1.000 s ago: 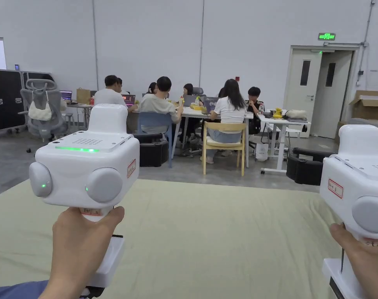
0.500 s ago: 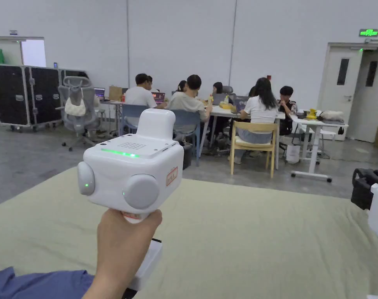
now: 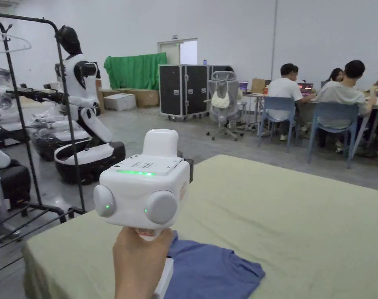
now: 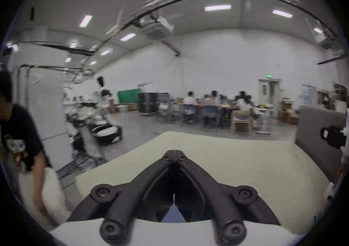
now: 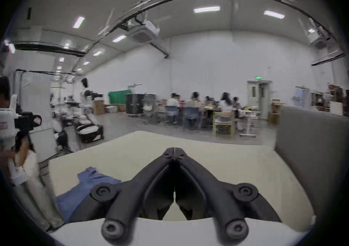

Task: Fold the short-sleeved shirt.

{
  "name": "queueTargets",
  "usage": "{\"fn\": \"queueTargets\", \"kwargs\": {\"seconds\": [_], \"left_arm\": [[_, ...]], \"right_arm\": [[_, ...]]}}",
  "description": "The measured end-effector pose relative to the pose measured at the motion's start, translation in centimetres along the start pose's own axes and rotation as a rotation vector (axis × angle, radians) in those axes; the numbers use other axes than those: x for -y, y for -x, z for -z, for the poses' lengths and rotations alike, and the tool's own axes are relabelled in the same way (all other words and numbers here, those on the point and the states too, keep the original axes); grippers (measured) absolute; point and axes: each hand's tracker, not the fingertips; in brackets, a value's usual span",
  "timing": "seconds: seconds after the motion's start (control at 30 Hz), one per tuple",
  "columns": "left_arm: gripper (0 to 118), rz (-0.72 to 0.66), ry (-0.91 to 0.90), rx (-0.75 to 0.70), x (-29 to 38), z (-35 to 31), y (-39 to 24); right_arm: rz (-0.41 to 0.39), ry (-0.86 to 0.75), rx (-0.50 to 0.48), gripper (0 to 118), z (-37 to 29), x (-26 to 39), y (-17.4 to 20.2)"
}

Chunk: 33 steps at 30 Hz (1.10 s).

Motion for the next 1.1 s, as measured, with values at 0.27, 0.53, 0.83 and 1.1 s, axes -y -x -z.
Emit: {"fn": "queueTargets", "kwargs": {"seconds": [0.27,0.53,0.83,1.1], "left_arm": [[0,0.076,0.06,-0.18,1.4,-3.0,10.2],[102,0.033,0.228,-0.065,5.4,1.9,8.8],[102,0.091,0.624,0.205,20.0,17.0,-3.8],[102,0.278,0.925,0.215,34.0,26.6,-13.3]], "right_arm": [[0.022,0.069,-0.248,2,4.8,1.2,13.1],[-0.058,0.109,-0.244,2,4.6,2.2,12.2],[-0.149,0.258,-0.058,2,4.7,7.0,3.2],[-0.112,0.446,0.063,2,8.3,15.2,-2.7]]}}
